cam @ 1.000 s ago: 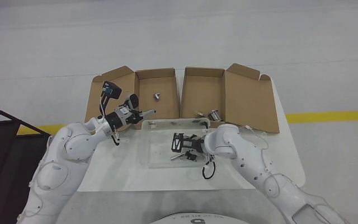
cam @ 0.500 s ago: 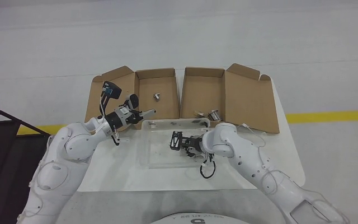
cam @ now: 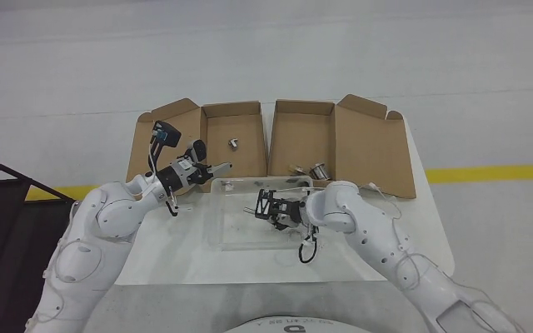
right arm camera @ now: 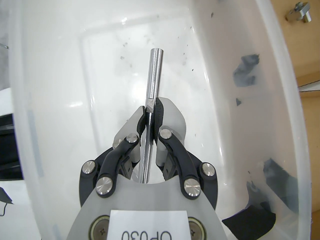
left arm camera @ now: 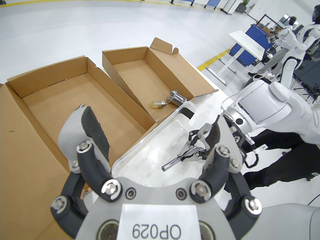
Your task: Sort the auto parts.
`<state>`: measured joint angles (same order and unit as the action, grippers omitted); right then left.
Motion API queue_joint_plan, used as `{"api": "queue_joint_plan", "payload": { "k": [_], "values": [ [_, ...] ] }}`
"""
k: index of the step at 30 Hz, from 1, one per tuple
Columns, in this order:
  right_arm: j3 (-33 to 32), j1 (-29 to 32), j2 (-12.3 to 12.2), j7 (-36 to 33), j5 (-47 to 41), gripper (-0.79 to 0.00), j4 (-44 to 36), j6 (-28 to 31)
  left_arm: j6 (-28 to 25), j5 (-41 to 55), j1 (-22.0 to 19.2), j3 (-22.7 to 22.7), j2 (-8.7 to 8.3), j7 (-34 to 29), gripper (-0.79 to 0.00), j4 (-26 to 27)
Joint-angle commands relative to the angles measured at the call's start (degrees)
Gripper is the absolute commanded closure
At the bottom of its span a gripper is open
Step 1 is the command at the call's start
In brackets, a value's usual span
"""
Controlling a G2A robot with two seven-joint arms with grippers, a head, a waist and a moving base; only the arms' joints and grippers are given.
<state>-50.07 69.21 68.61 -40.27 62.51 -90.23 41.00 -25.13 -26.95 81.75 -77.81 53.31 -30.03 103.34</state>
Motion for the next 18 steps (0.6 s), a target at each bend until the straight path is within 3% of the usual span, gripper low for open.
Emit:
{"api": "queue_joint_plan", "payload": {
  "k": [1,7,11,18],
  "values": [
    [-1.63,0.61,-0.37,3.99,-1.65,0.0,0.21,1.87,0.0,0.0,0.0,0.0,0.0,0.0,-0.785,0.0],
    [-7.45,2.71,-1.67,17.36,-7.89,0.0,2.4,11.26,0.0,0.0,0.0,0.0,0.0,0.0,-0.785,0.0],
    [-9.97,3.81,-2.44,22.71,-9.24,0.0,3.49,17.0,0.0,0.0,0.0,0.0,0.0,0.0,-0.785,0.0],
    [-8.31,4.02,-4.19,31.46,-13.21,0.0,4.13,17.0,0.0,0.0,0.0,0.0,0.0,0.0,-0.785,0.0]
  ]
}}
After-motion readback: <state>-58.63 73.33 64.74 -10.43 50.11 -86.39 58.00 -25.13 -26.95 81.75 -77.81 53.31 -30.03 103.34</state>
